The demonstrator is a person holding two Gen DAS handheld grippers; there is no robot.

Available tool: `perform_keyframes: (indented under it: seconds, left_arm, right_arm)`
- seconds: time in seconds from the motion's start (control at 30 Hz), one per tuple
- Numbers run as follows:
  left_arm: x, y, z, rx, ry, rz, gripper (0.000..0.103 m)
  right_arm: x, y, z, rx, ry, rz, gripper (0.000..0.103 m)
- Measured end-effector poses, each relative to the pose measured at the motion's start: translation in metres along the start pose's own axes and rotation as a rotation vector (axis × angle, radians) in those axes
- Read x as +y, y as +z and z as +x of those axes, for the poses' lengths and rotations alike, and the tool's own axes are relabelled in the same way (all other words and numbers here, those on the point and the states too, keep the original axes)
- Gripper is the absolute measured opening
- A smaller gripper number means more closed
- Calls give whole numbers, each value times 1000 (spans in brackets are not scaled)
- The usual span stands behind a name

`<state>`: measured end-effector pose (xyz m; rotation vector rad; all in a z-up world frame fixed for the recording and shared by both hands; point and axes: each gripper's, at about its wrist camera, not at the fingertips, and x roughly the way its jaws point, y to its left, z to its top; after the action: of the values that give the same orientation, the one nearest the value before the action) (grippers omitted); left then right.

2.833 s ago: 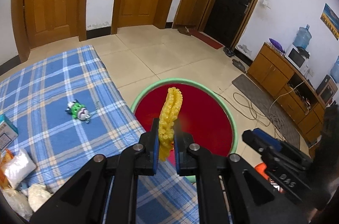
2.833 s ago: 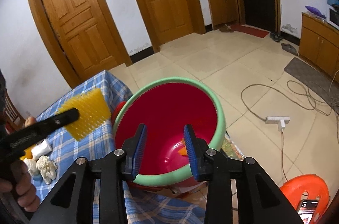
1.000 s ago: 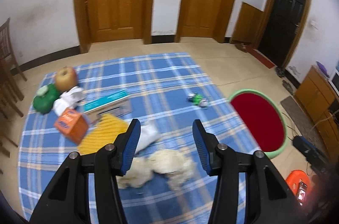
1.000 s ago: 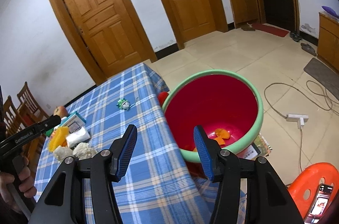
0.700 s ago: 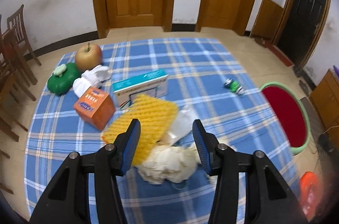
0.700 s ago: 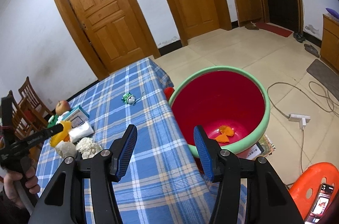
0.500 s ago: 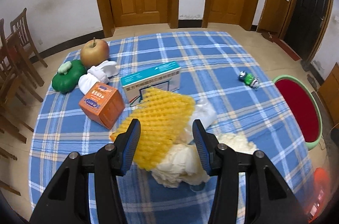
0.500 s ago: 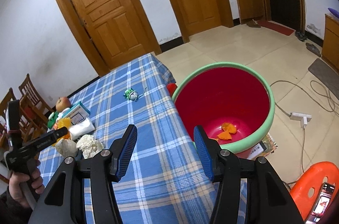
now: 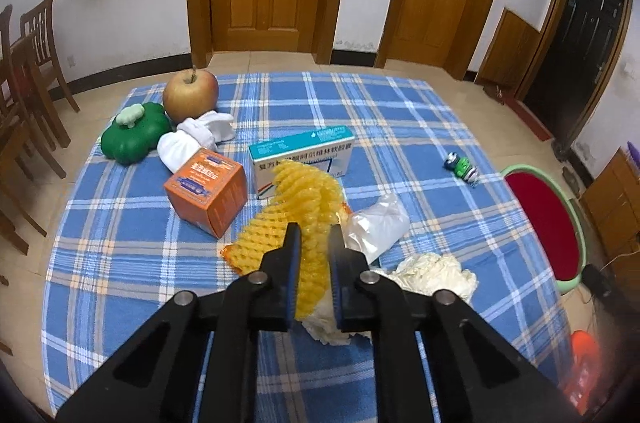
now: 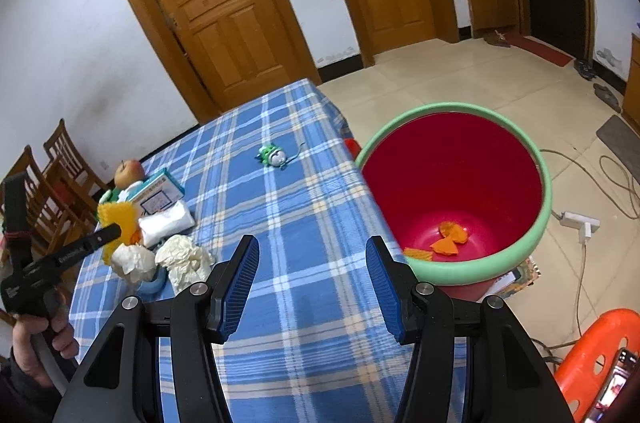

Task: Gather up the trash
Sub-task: 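Grasp the crumpled white paper with the right tool while the left tool holds the foam net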

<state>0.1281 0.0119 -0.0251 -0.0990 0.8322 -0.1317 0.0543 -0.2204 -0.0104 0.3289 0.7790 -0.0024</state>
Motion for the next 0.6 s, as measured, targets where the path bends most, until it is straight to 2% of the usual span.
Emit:
perform_keyframes:
  seconds: [0.3,0.6]
  left_arm:
    - [16,2,-35,-86,-37,-57,11]
    - [28,-5,-40,-90,-50,-88,11]
  right_arm:
    - [30,-4,17,52,72,-62,57]
    - [68,-13,43,126,147,-132,57]
